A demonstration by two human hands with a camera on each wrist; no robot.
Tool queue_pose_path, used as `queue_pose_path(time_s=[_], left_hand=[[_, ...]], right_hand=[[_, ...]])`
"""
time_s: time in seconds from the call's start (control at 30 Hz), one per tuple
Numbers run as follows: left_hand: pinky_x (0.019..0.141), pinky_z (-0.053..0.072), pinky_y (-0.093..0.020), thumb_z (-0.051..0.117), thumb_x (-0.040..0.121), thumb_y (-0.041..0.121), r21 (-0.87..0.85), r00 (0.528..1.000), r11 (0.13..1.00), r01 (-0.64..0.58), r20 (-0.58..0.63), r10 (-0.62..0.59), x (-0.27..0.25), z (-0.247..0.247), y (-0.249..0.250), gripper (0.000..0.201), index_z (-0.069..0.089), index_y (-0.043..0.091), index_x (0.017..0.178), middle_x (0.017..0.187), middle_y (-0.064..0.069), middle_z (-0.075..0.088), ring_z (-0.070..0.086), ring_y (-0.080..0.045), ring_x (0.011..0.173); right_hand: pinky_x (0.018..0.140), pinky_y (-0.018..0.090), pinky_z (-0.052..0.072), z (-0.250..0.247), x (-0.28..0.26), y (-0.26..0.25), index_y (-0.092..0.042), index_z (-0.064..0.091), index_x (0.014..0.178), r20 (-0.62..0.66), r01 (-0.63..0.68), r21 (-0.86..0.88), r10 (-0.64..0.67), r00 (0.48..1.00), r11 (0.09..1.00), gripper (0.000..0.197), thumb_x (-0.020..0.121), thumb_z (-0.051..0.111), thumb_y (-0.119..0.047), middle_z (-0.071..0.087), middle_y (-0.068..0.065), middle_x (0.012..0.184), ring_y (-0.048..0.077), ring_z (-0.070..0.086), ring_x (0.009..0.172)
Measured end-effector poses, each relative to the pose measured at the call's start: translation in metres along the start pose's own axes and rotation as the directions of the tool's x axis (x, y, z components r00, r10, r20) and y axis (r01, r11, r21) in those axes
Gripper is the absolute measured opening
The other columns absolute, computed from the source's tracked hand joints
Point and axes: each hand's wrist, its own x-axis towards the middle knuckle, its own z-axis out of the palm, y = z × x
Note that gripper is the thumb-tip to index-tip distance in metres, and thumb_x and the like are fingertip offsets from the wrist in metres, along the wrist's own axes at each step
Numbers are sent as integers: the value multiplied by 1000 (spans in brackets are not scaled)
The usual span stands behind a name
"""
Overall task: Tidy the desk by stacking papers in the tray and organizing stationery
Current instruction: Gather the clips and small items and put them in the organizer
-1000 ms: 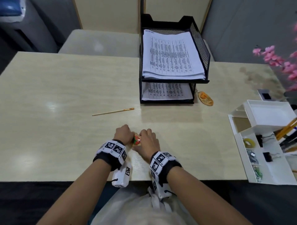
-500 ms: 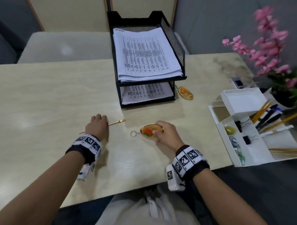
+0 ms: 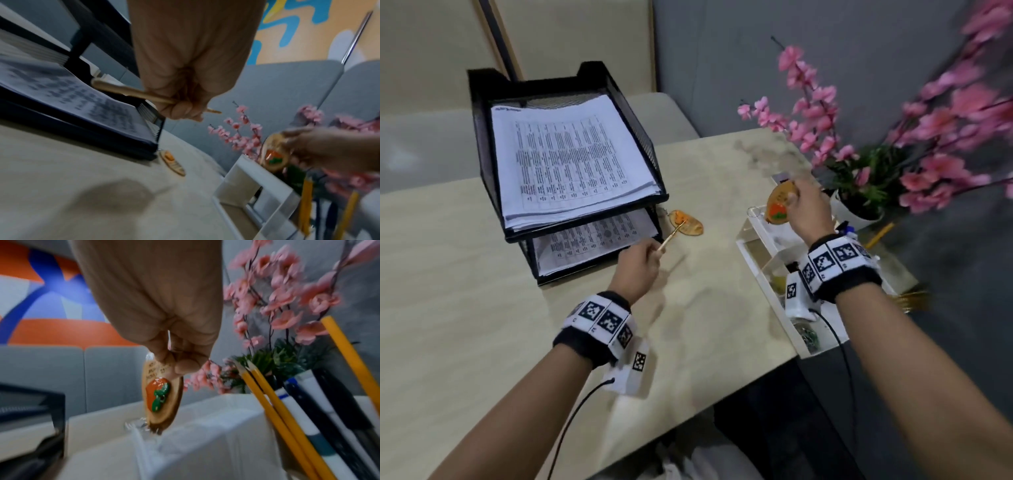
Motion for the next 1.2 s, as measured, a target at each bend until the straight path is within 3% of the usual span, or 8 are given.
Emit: queue_pose_path(time_s=[0.17,0.3,0.4,0.57,0.8,1.0,1.1,1.2], left_hand=[[56,44,-13,46,95,6,-338,999,941,-26,12,32,29,26,50,14,57,8,87,66,1,53,51,-10,58],[56,46,-15,45,96,5,-412,999,911,-37,14,46,49,51,78,18,57,7,83,65,-3,54,53,3,44],[52,45,-12,39,98,4,-440,998,898,-15,53,42,61,68,100,28,57,11,76,63,-1,53,51,5,39],[58,48,-10,42,98,6,-381,959,919,-102,207,193,71,87,129,25,60,8,81,65,-1,57,55,6,46],[78,42,-24,52,94,16,-241,878,924,-296,312,363,89,92,147,20,70,19,86,82,0,62,55,-6,74],[100,39,-36,57,91,17,286,990,956,-70,136,32,152,82,103,41,53,8,130,133,-20,50,52,-34,117],[102,37,-47,61,86,16,665,951,746,-4,233,-202,164,84,63,63,34,17,143,143,-21,28,41,-45,124],[91,38,-40,58,87,14,747,907,655,-115,348,-237,163,90,32,43,43,19,126,138,-20,35,43,-38,120]], right_hand=[[96,43,43,7,11,13,-12,51,128,163,-40,-36,45,986,999,43,90,36,2,54,25,127,41,49,117],[98,38,44,2,17,20,-10,58,124,92,-26,246,4,996,969,34,93,44,-9,61,16,121,31,56,112],[69,26,53,-13,10,15,-9,61,118,43,-11,618,-19,999,786,28,96,47,-19,62,-4,89,14,60,74],[54,14,44,-36,9,16,-9,62,92,-71,82,789,-43,997,609,13,93,50,-4,58,-1,70,4,52,57],[54,12,46,-55,10,36,-17,57,71,-79,121,757,-94,992,642,25,90,54,0,58,0,67,-3,56,54],[56,17,49,-81,-7,61,-23,49,73,-284,153,635,45,958,757,25,91,50,-5,64,5,79,9,59,62],[64,36,55,-92,-23,92,-32,47,73,-420,116,505,127,899,855,26,85,53,-10,64,4,78,25,64,69],[72,46,56,-89,-41,127,-26,57,84,-497,50,411,178,849,910,13,82,53,-13,60,-4,70,29,64,69]])
